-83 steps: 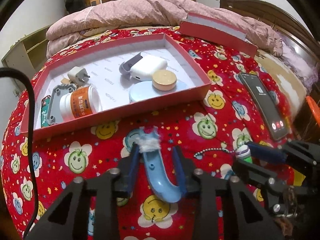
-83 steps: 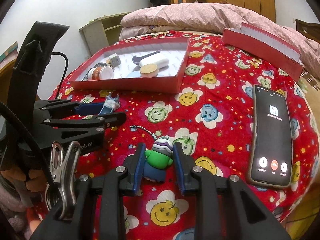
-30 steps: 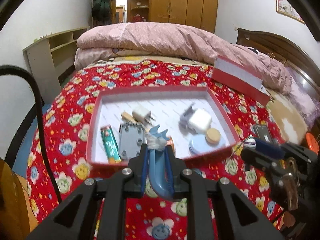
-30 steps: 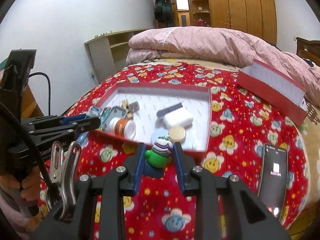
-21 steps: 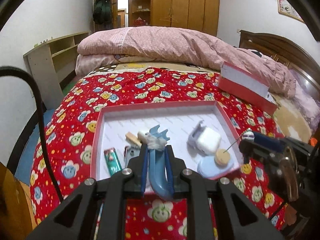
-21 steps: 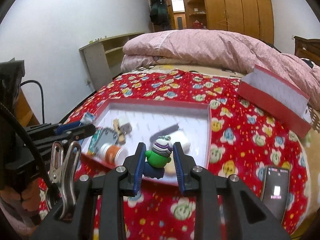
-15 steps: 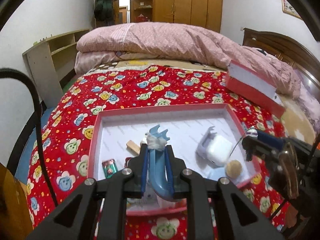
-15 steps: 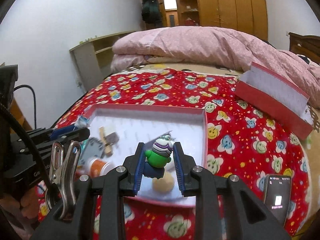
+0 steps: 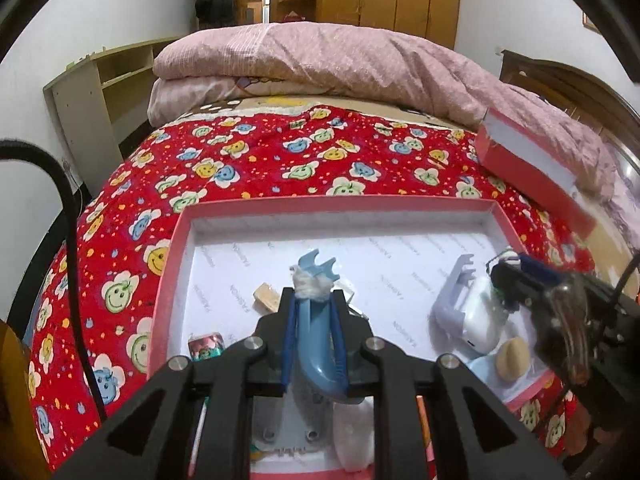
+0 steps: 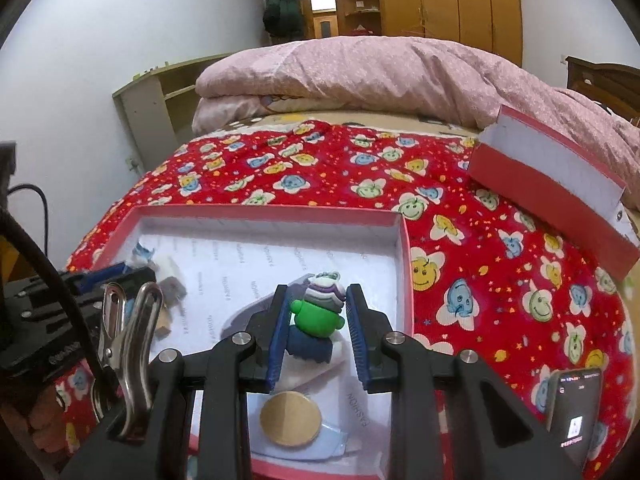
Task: Organize rigid objects
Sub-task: 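Carry the blue slide with the left gripper while the right gripper carries the figure over the tray, then open both grippers releasing the slide and figure into the tray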
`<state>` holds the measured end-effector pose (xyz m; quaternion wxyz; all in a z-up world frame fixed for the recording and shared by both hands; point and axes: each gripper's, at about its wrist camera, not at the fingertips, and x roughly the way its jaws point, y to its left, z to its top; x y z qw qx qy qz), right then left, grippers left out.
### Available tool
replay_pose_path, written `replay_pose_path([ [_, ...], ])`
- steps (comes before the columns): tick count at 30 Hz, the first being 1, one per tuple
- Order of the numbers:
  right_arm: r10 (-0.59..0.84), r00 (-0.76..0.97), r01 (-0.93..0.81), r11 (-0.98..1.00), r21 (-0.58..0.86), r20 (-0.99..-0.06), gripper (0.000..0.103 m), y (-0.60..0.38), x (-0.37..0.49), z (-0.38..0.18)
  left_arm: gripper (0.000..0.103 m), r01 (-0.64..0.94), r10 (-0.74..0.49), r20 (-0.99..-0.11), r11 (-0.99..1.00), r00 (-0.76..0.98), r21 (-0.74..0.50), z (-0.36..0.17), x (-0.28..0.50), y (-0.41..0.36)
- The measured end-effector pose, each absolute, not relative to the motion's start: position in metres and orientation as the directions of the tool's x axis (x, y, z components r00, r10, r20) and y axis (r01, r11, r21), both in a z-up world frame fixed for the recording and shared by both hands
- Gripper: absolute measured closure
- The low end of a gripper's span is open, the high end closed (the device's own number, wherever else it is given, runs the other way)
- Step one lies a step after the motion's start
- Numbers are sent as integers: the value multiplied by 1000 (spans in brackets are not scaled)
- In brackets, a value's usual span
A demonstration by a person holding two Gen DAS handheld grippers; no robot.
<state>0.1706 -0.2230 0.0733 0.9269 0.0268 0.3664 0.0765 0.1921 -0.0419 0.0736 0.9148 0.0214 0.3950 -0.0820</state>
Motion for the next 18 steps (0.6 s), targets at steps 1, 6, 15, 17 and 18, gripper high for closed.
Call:
replay_pose_path([
  [1,165,724,-125,986,108,-669,74,-223,170,73,86,170,-132,-723,985,678,-21,74,193,-43],
  [6,190,728,-145,982,124,-659,62,-221,170,74,60,158,-114,-719,987,686,-6,73,194,-45],
  [15,181,751,-144,983,109,-635,49,-217,162,83,45,117,-94,-726,993,681,-18,76,190,-39],
  [17,183,756,-146,983,111,-629,49,-216,157,87,45,110,-93,-723,994,684,-23,78,186,-37],
  [18,182,758,-145,983,110,-627,49,-216,155,88,45,106,-91,-722,994,686,-24,80,183,-36],
])
